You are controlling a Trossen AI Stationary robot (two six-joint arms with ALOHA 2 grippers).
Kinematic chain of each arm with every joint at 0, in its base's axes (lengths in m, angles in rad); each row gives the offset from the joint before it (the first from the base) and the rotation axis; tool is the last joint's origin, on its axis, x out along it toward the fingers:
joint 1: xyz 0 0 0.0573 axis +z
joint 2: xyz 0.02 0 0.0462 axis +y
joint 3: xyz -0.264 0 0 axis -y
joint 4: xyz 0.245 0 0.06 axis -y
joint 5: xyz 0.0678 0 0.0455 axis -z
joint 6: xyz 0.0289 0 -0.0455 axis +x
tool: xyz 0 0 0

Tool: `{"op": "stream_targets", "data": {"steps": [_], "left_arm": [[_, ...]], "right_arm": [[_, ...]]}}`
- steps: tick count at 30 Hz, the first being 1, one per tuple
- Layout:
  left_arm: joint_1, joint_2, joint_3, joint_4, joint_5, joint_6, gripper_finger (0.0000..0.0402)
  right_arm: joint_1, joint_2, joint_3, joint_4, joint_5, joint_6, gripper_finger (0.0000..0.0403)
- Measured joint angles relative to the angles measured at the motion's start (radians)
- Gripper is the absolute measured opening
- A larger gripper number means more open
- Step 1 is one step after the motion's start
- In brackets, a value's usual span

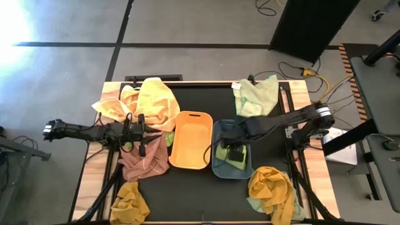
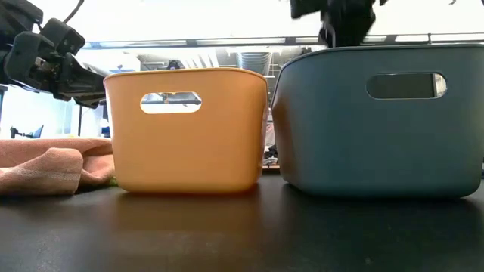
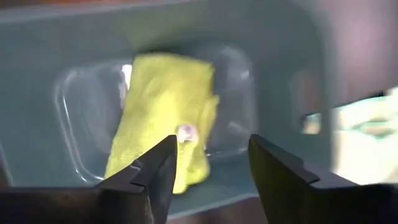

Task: Sort towels by color in basket
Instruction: Put the top white towel into the blue bin

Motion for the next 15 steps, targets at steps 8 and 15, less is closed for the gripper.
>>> {"op": "stream_targets", "data": {"steps": [8,15], "left_arm": [[0.0,0.0,0.0,0.0,0.0,0.0,0.0075],[0.0,0.0,0.0,0.0,0.0,0.0,0.0075]], "right_arm": [[-0.133,-0.203,0.012,-0.059,0.359,0.082,0.0203],[-0.41,-0.289,-0.089,-0.052,0.207,0.137,0.0203]]}}
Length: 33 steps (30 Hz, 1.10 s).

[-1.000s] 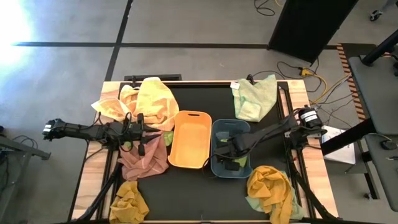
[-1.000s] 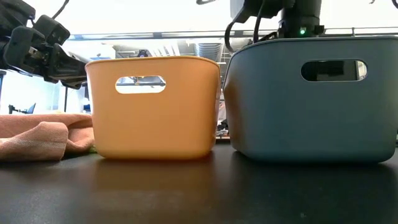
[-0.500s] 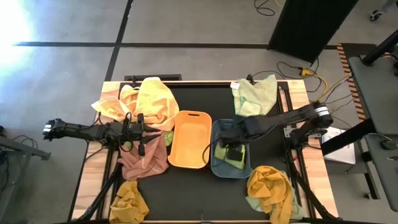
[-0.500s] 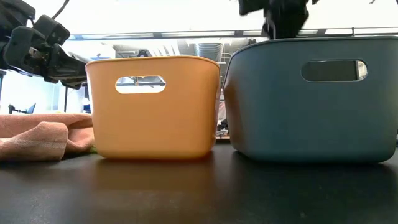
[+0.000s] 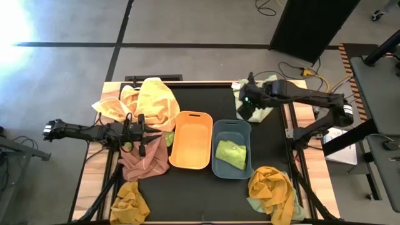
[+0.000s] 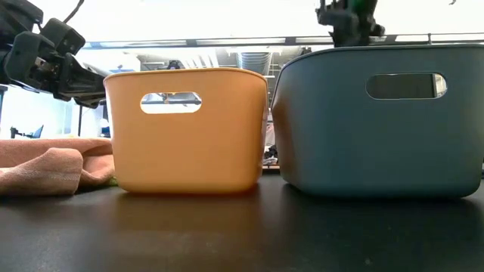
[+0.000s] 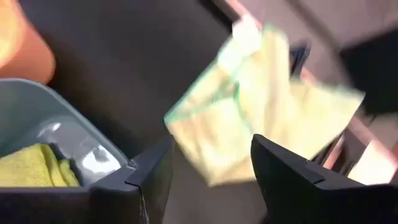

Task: Sort towels by color in basket
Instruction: Put the top white towel into the blue bin

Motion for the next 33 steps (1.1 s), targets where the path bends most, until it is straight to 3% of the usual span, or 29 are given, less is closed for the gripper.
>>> {"op": "stream_targets", "data": {"steps": [6,16,23,33], "left_arm": [[0.0,0.001,0.0,0.0,0.0,0.0,0.0075],[0.0,0.001,0.0,0.0,0.0,0.0,0.0075],[0.0,0.001,0.0,0.0,0.0,0.0,0.0075],[0.0,0.001,0.0,0.0,0.0,0.0,0.0075]], "right_arm": [[-0.204,0.017,-0.152,0.017,-0.197,0.08,0.0203],[-0.428,0.1,-0.384,0.208,-0.388,0.08,0.0203],[-0.511,0.212,-0.492,0.321,-0.396,0.111,0.0203],[-0.54,0.331,-0.512,0.45,-0.399,0.104,0.0194]]}}
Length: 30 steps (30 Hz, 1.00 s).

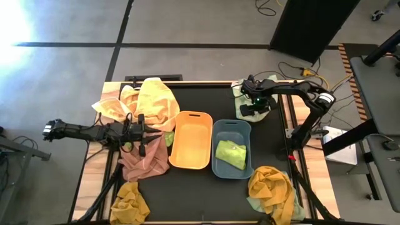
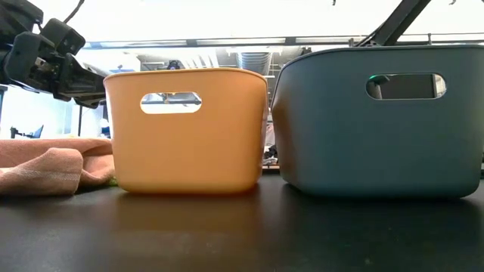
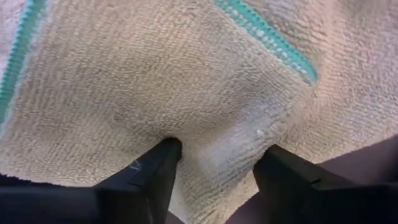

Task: Sort towels by color in basket
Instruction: Put the top white towel into the blue bin

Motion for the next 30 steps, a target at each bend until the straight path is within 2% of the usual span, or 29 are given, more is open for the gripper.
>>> {"op": "stream_targets", "data": {"steps": [3,9,10,15,20,23,30], "left_arm": [[0.0,0.0,0.0,0.0,0.0,0.0,0.0075],[0.0,0.0,0.0,0.0,0.0,0.0,0.0075],[0.0,0.0,0.0,0.0,0.0,0.0,0.0075],[0.0,0.0,0.0,0.0,0.0,0.0,0.0075],[0.0,0.0,0.0,0.0,0.0,0.0,0.0075],[0.0,0.0,0.0,0.0,0.0,0.0,0.0075],[0.0,0.0,0.0,0.0,0.0,0.0,0.0075]], "right_arm": [[0.0,0.014,0.0,0.012,0.003,-0.042,0.0157],[-0.004,-0.032,0.015,0.036,0.075,-0.128,0.003],[-0.004,-0.049,0.021,0.028,0.102,-0.132,0.0023],[0.014,-0.2,0.115,-0.042,0.225,-0.128,0.0013],[0.116,-0.391,0.196,-0.044,0.231,-0.098,0.0013],[0.239,-0.505,0.23,-0.049,0.227,-0.072,0.0013],[0.608,-0.726,0.288,-0.04,0.222,0.065,0.0013]]}}
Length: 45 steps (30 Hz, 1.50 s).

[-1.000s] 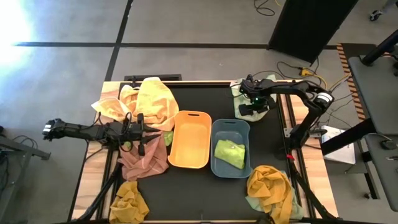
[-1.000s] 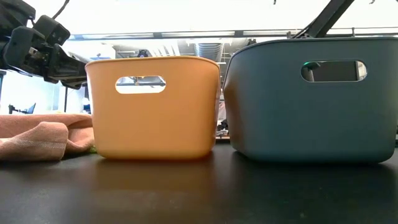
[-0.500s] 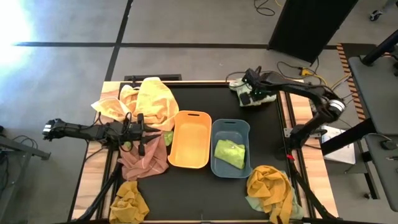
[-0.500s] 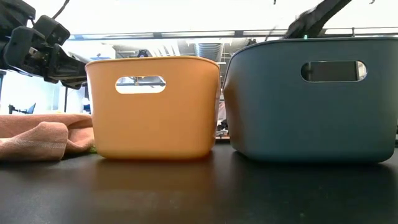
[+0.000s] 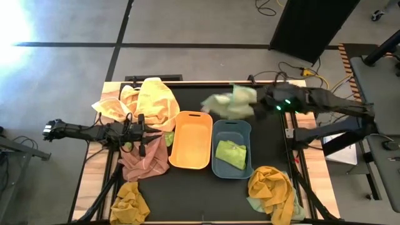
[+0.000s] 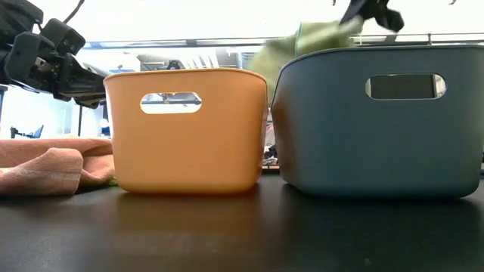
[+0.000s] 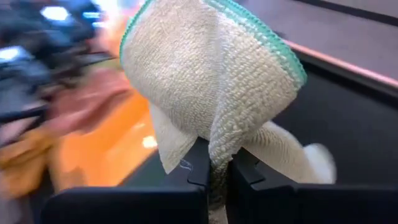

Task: Sort towels by color in basket
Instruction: Put the top white towel into the blue bin

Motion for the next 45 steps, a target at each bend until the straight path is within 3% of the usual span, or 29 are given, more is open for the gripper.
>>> {"op": "stream_targets", "data": {"steps": [6,9,13,18,24,33,38,45], "left_arm": [[0.0,0.0,0.0,0.0,0.0,0.0,0.0075],[0.0,0.0,0.0,0.0,0.0,0.0,0.0075],[0.0,0.0,0.0,0.0,0.0,0.0,0.0075],[0.0,0.0,0.0,0.0,0.0,0.0,0.0075],[0.0,0.0,0.0,0.0,0.0,0.0,0.0075],[0.0,0.0,0.0,0.0,0.0,0.0,0.0075],[0.0,0.001,0.0,0.0,0.0,0.0,0.0075],[0.0,0.001,0.0,0.0,0.0,0.0,0.0075]], "right_arm": [[0.261,-0.105,0.005,0.176,-0.058,-0.072,0.0013],[0.347,-0.121,0.002,0.326,-0.114,-0.12,0.0013],[0.431,-0.084,-0.004,0.397,-0.158,-0.154,0.0013],[0.458,0.032,0.002,0.45,-0.109,-0.171,0.0013],[0.458,0.098,0.034,0.451,-0.179,-0.349,0.0013],[0.459,0.093,0.015,0.595,0.002,-0.472,0.0013],[0.46,0.098,-0.039,0.484,0.01,-0.408,0.0013],[0.46,0.02,-0.07,0.154,0.141,-0.152,0.0013]]}}
